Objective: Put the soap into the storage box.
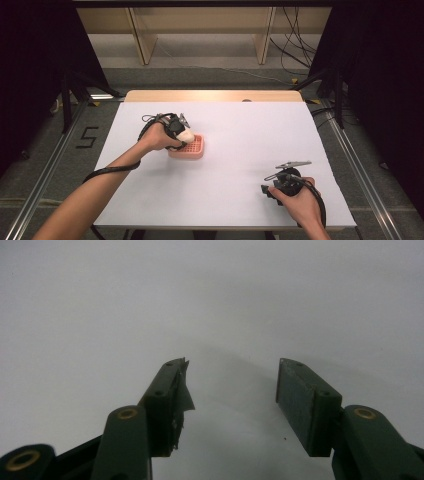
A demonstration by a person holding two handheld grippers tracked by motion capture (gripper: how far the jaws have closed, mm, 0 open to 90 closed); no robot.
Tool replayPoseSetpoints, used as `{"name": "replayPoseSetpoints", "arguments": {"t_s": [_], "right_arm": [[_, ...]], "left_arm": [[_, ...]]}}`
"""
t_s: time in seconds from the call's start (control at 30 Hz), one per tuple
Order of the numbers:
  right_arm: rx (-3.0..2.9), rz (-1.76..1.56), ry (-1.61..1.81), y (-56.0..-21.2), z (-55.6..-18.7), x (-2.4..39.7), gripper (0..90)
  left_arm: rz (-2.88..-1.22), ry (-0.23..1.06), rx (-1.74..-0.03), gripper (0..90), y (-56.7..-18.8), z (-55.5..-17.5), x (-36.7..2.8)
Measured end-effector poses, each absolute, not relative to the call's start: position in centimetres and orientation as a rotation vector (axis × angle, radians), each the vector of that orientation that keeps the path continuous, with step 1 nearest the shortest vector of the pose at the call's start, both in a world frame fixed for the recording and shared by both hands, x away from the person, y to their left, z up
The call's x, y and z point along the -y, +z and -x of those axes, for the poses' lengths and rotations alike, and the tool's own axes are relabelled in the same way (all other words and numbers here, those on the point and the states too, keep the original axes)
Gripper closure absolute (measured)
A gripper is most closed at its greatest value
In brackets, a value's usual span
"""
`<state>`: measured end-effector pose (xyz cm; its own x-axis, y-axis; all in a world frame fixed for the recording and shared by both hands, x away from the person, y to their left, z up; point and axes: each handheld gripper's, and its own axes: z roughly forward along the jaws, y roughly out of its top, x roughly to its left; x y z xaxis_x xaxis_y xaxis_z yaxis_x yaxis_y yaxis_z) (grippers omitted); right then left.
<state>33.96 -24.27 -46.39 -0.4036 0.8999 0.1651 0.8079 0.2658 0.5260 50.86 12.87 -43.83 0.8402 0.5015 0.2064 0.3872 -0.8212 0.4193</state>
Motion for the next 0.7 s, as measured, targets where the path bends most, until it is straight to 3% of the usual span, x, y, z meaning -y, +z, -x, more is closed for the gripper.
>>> {"name": "replayPoseSetpoints", "arguments": {"t_s": [0.7], "right_arm": [[-2.365, -1.626, 0.846, -46.2, -33.9, 24.0, 46.5]], "left_arm": [[-2.512, 0.449, -0.679, 52.3, -41.0, -48.2, -14.1]]}}
